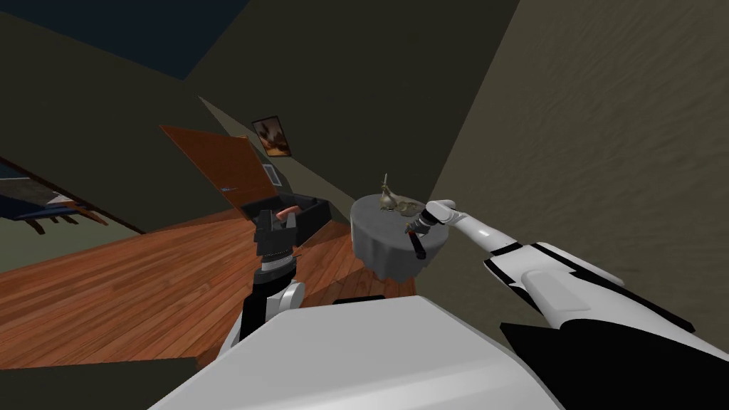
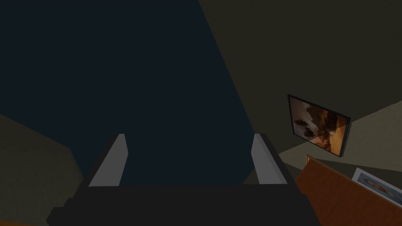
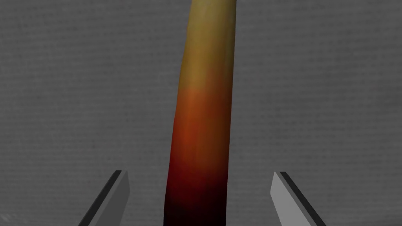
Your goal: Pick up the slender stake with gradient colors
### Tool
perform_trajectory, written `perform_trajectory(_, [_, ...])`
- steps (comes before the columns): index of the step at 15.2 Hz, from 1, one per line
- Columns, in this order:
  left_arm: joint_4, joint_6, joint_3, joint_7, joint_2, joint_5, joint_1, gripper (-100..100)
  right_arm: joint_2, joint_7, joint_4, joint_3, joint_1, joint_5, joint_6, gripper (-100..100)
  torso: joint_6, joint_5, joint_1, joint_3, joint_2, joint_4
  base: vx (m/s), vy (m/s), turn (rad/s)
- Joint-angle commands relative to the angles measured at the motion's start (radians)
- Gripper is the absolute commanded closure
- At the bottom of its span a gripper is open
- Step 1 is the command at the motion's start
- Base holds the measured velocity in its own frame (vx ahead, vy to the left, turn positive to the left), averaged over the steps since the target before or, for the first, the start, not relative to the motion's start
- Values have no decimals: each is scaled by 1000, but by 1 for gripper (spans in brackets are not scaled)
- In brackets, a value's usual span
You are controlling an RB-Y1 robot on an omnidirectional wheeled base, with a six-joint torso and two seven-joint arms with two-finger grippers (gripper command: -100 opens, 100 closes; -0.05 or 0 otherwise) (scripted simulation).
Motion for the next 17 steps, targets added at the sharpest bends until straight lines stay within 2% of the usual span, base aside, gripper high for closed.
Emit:
perform_trajectory(1, [0, 0, 0, 0, 0, 0, 0, 0, 0, 44, 19, -6, 13, -1, 14, -100, 0, 0, 0, 0, 0, 0, 58, 96, -113])
perform_trajectory(2, [0, 0, 0, 0, 0, 0, 0, 0, 0, 19, 10, -3, 7, 0, 6, -100, 0, 0, 0, 0, 0, 0, 33, 62, -49])
perform_trajectory(3, [0, 0, 0, 0, 0, 0, 0, 0, 0, 27, 12, -4, 8, 0, 9, 100, -1, 0, -1, 0, 1, 0, 12, 24, -5])
perform_trajectory(7, [0, 0, 0, 0, 0, 0, 0, 0, -1, 27, 13, -3, 8, 0, 8, 100, -1, -2, -6, 2, 3, 1, 1, 2, -3])
perform_trajectory(8, [0, 0, 0, 0, 0, 0, 0, 0, 0, -11, -5, 2, -6, 0, -4, 100, -1, -2, -6, 2, 4, 1, -38, -58, 96])
perform_trajectory(9, [0, 0, 0, 0, 0, 0, 0, 0, 0, -11, -5, 2, -6, 0, -4, 100, -2, -2, -8, 3, 5, 1, -67, -97, 170])
perform_trajectory(16, [0, 0, 0, 0, 0, 0, 0, 0, -1, -139, -62, 22, -51, 2, -46, 100, -2, -1, -11, 5, 7, 3, -59, -87, 118])
perform_trajectory(17, [0, 0, 0, 0, 0, 0, 0, 0, 0, -116, -55, 19, -43, 3, -37, 100, -2, -1, -11, 5, 7, 3, -31, -52, 53])
